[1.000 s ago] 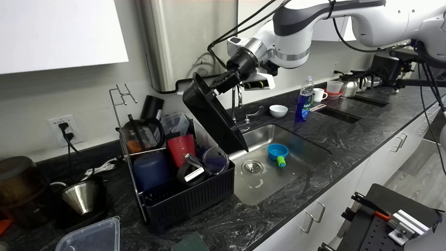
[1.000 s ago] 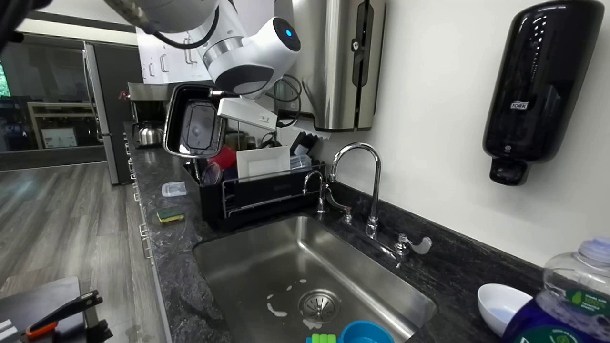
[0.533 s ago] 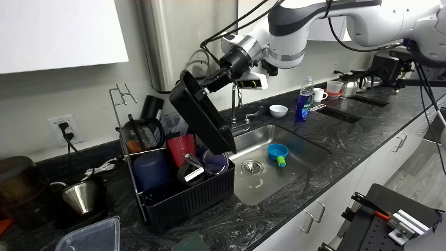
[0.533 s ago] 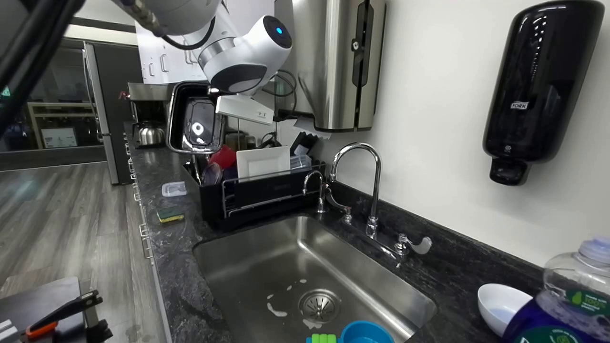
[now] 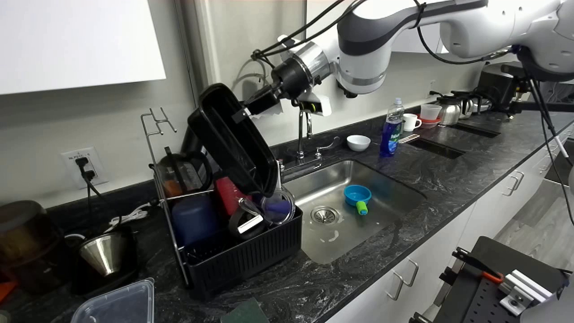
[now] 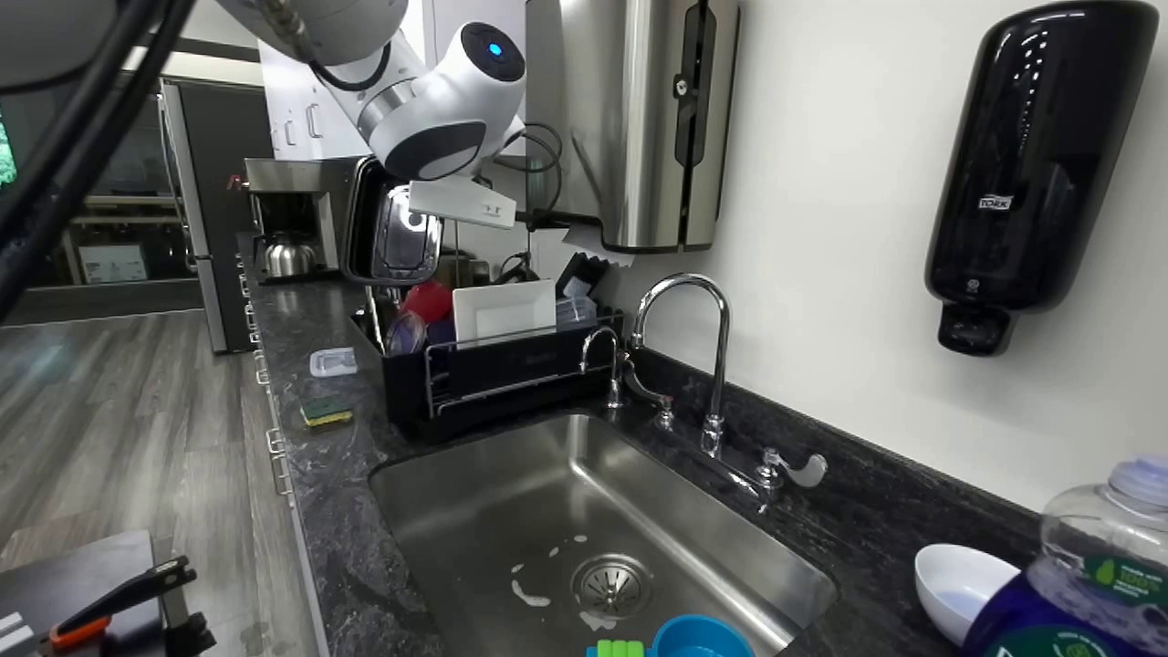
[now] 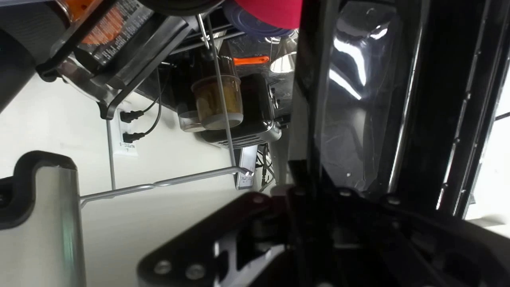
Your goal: Put the black dish in the sink onto the rack
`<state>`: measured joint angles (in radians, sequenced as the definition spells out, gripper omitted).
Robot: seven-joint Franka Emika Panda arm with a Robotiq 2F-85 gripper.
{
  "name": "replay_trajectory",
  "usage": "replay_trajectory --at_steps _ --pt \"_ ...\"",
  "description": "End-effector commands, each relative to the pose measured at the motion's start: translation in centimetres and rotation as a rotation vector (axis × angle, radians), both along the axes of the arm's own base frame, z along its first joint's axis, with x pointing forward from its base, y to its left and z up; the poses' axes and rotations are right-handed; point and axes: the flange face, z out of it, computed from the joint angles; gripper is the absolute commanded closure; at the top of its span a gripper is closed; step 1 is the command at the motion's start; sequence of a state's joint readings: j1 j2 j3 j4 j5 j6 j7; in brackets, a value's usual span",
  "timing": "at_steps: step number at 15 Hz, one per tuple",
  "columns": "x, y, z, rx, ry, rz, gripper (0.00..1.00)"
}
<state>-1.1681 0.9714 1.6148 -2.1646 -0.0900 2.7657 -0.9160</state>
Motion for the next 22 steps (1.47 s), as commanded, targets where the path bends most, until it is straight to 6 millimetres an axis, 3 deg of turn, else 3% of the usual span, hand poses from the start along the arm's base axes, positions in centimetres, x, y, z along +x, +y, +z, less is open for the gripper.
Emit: replay_trajectory --at_steps 1,15,22 --pt "-0.4 0.3 0.0 -0.035 -0.028 -0.086 0.98" --pt "-0.4 -0.6 0.5 0.003 -0.046 -0.346 0.98" --pt "-1.7 -0.5 0.9 0.015 -0.088 -0.435 0.98"
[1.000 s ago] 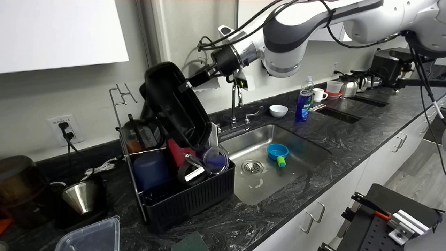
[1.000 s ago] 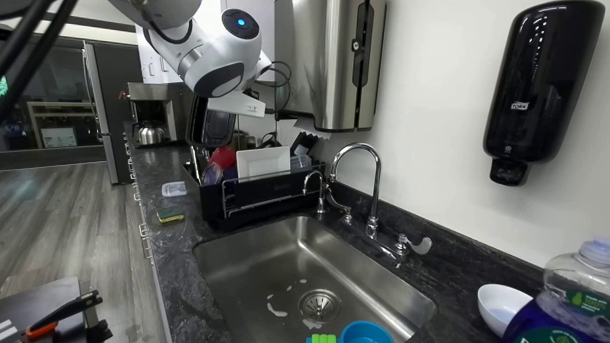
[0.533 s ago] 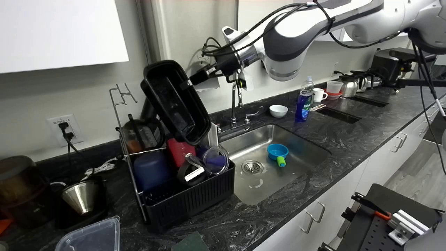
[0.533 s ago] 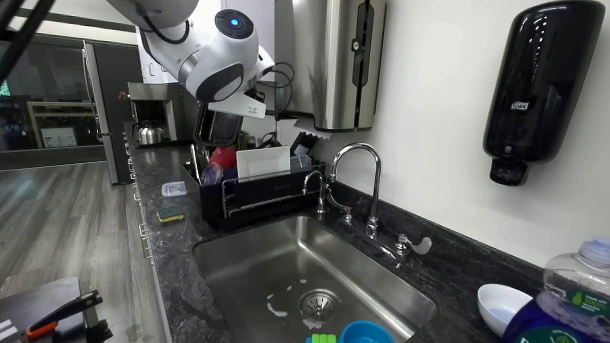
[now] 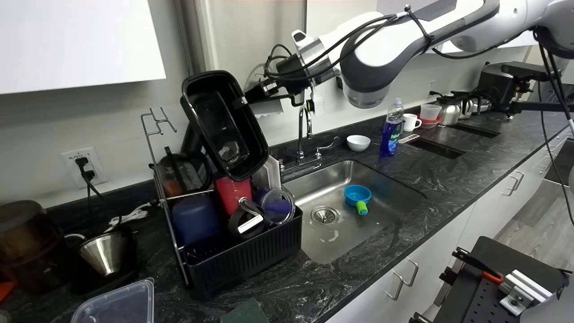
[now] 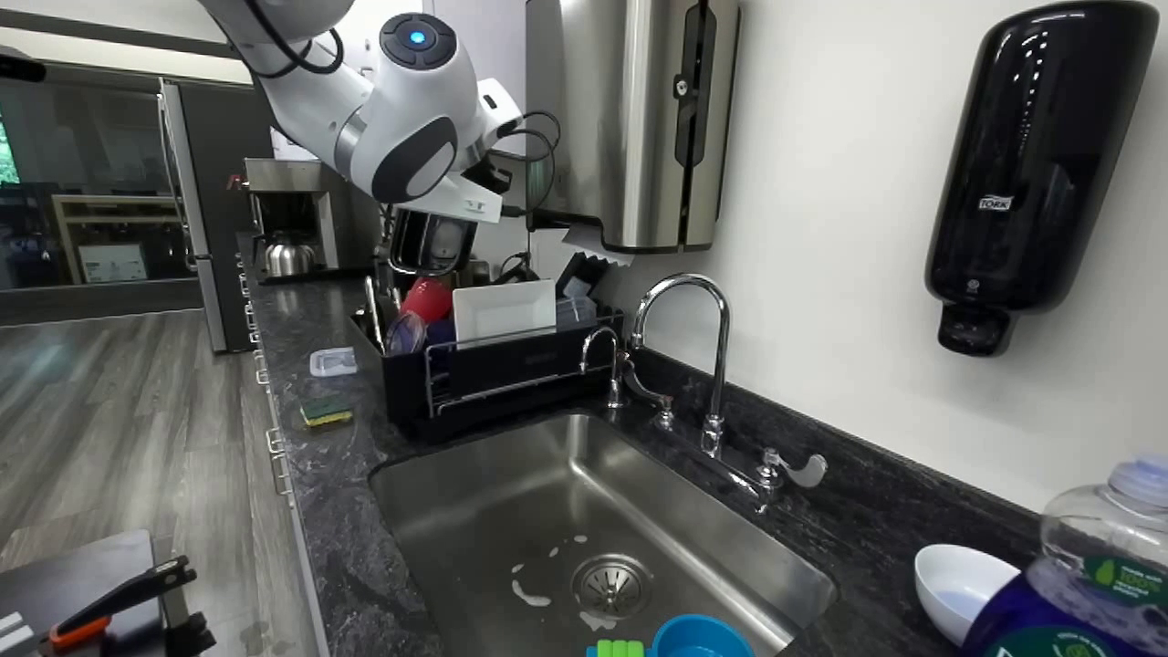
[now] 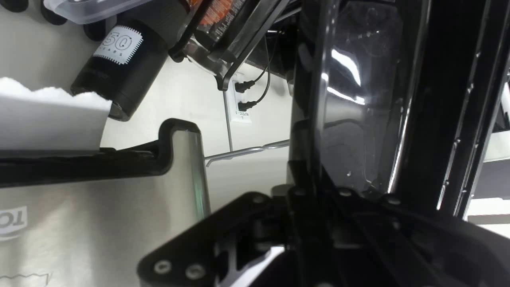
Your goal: Put the black dish in the sink onto the rack
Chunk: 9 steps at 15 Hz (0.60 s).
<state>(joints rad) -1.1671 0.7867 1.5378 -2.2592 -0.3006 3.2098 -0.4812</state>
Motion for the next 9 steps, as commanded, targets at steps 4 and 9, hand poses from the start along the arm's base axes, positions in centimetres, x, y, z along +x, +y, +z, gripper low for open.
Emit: replay_trajectory --at_steps 4,9 --pt "-2.0 0.8 0.4 -0.016 -0.06 -0.085 0.98" --pt "-3.2 1.3 0.9 0.013 -0.113 -0.164 0.98"
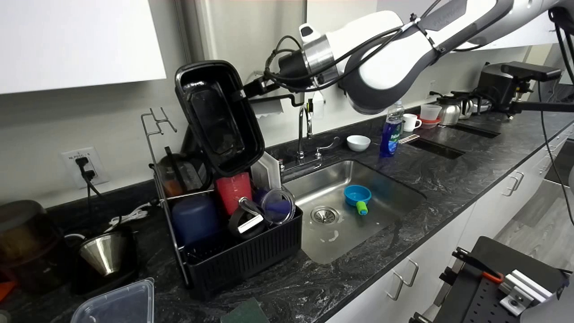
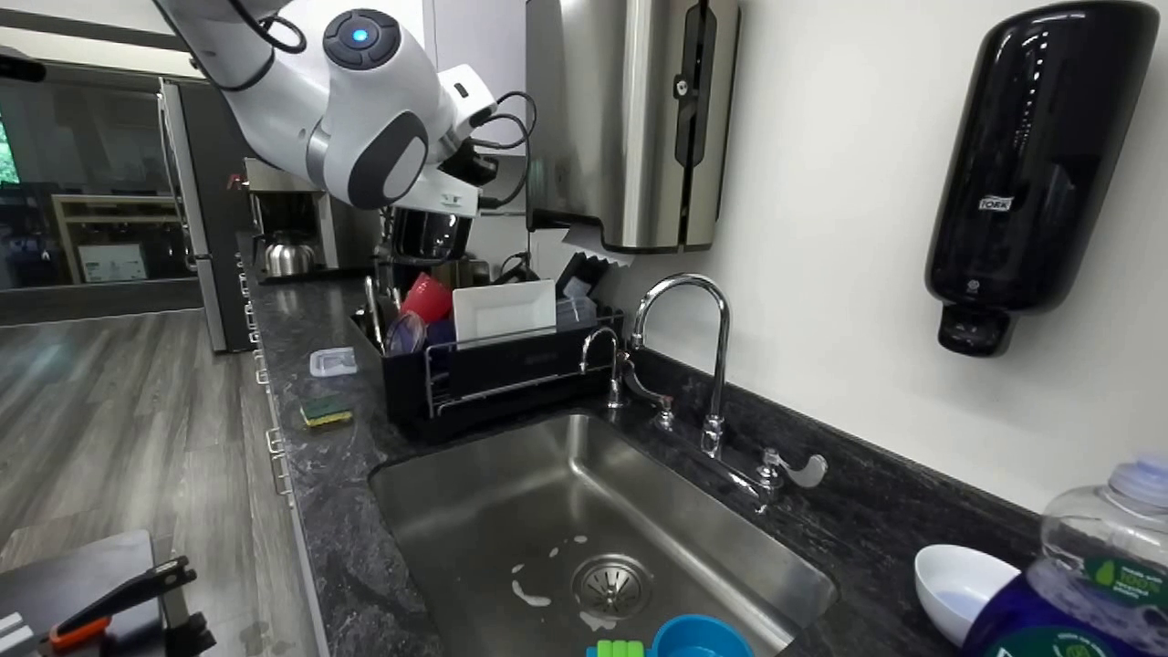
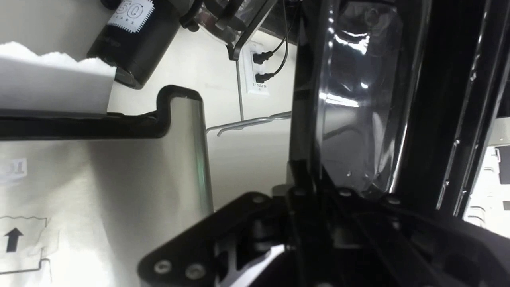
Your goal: Put the black dish in the sink onto the rack
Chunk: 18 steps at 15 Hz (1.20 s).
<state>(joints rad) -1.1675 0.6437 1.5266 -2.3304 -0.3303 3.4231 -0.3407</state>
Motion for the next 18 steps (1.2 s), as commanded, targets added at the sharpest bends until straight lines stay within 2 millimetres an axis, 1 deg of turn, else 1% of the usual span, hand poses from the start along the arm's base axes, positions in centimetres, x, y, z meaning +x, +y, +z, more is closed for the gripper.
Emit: replay_trajectory --at_steps 1,5,8,11,18 --pt "-0.1 -0.5 1.0 -0.015 -0.026 -0.08 0.98" --pt "1.5 -1.5 3.2 -0.021 -0.036 -0.15 0.98" --pt "2.0 -1.7 3.6 -0.035 -0.037 -0.181 0.98" --pt "2.0 -1.6 2.8 -0.053 -0.016 -0.197 0.98" --pt "1.8 -0.6 -0.2 -0.082 0.054 -0.215 0.98"
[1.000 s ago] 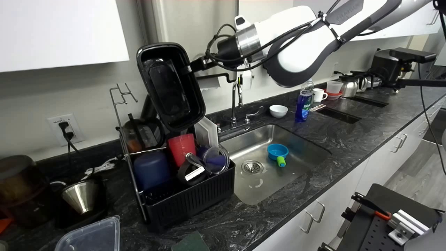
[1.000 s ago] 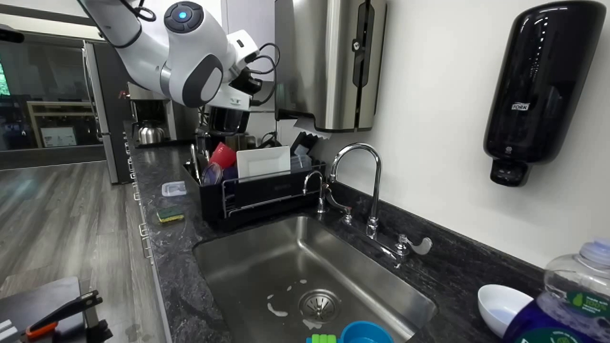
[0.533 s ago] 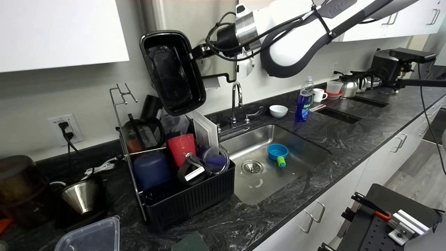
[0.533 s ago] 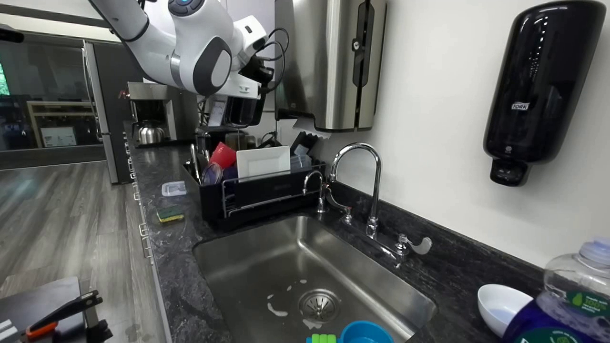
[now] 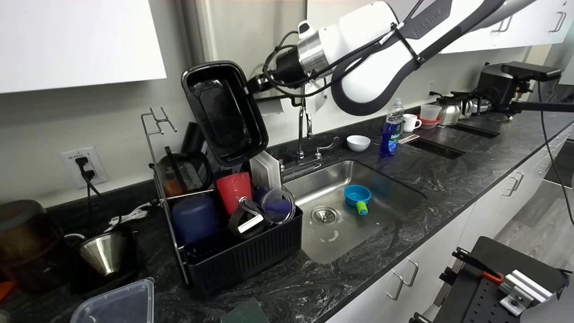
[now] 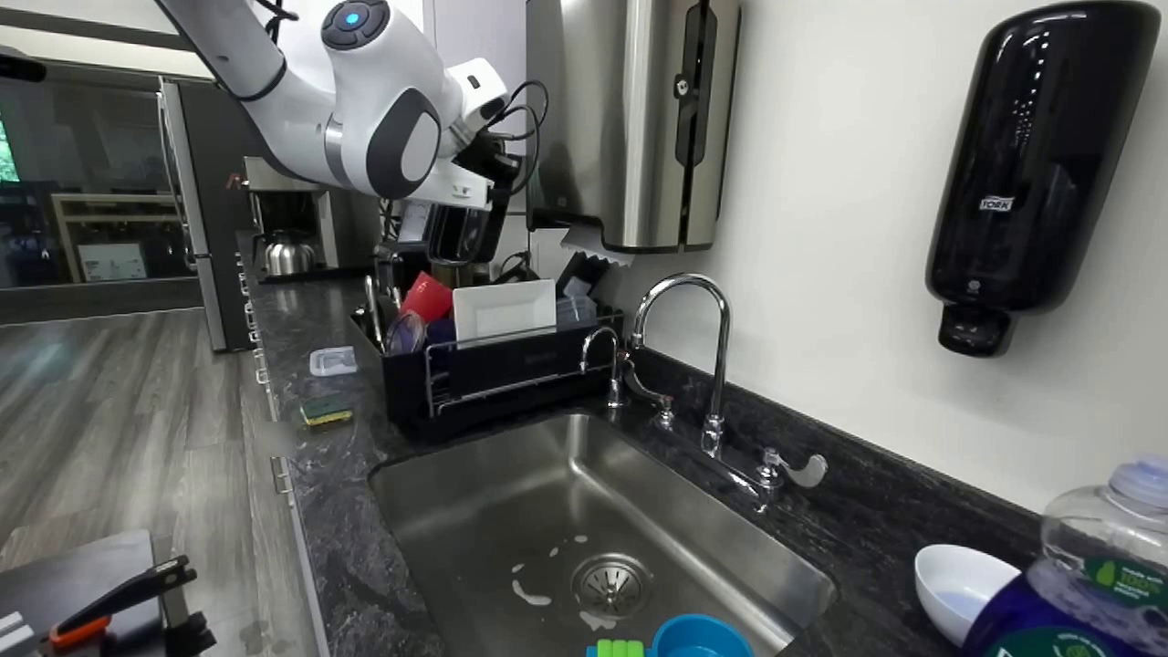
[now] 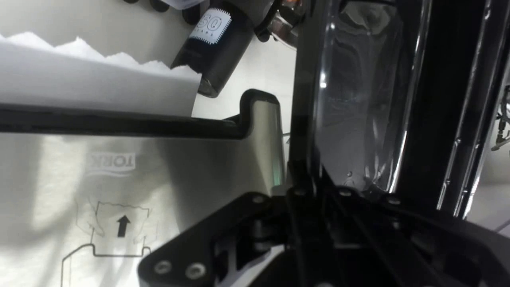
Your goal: Put the black dish in the sink onto the rack
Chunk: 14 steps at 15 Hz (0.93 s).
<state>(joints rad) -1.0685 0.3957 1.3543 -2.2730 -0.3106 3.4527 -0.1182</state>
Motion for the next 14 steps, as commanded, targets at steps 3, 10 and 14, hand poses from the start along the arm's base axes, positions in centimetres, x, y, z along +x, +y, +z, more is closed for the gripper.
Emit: replay_trajectory --at_steps 3,10,14 --pt "-0.1 1.2 -1.5 -0.018 0.048 -0.042 0.98" --pt "0.2 2.7 -3.5 -0.019 0.094 -0.063 0.98" --pt "0.5 2.8 -4.5 -0.034 0.107 -0.076 0.98"
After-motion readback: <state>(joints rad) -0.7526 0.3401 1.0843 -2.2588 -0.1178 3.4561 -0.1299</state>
